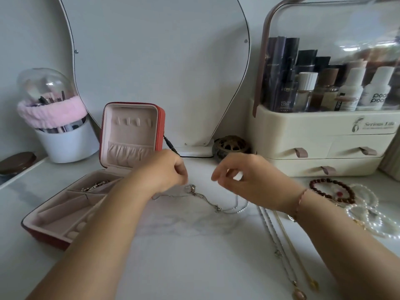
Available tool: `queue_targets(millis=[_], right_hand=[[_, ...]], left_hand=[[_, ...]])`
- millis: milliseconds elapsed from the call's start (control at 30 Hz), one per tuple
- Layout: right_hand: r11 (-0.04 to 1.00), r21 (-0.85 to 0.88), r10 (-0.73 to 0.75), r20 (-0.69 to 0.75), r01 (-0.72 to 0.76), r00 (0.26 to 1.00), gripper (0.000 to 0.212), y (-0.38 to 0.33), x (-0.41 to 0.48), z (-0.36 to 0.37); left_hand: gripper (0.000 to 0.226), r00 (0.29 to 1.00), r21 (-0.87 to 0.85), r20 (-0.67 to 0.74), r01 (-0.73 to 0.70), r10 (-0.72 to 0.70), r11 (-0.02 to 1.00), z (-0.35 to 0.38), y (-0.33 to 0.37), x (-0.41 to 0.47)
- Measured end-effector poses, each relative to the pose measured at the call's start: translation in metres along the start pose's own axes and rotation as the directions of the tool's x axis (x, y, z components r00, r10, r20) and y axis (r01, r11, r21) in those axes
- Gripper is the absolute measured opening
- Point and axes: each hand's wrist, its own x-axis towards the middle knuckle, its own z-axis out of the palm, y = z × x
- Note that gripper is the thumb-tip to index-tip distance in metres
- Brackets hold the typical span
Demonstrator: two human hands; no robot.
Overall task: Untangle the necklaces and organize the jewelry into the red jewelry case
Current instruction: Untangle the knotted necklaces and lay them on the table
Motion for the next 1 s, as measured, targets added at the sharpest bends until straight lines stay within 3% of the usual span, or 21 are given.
queue_targets(millis=[267, 533, 667, 833, 1000], right_hand=[[0.996, -0.06, 0.068, 0.014, -0.067, 0.998, 0.011, 0.007, 0.003, 0.009], [0.962, -0.176, 0.227, 0.094, -0.208, 0.969, 0.007, 0.012, 0.01, 0.02], [0.934, -0.252, 0.294, 0.137, -0.253, 0.946, 0.021, 0.003, 0.016, 0.028], [0.877, -0.379, 0.374, 0.154, -0.294, 0.915, 0.042, -0.006, 0.021, 0.039], [0.916, -0.232, 0.36, 0.113, -0.328, 0.926, 0.026, -0.004, 0.025, 0.045]], left_hand=[[0.019, 0.99, 0.089, 0.137, -0.049, 0.037, 0.995, 0.009, 0.012, -0.007], [0.015, 0.977, 0.114, 0.211, -0.068, 0.043, 0.991, 0.012, 0.011, -0.005], [0.014, 0.968, 0.114, 0.24, -0.103, 0.073, 0.988, 0.009, 0.014, -0.006], [0.023, 0.985, -0.255, 0.131, -0.074, 0.11, 0.964, 0.0, 0.015, -0.005], [0.021, 0.981, -0.672, 0.116, -0.036, 0.153, 0.739, -0.009, 0.02, -0.008]])
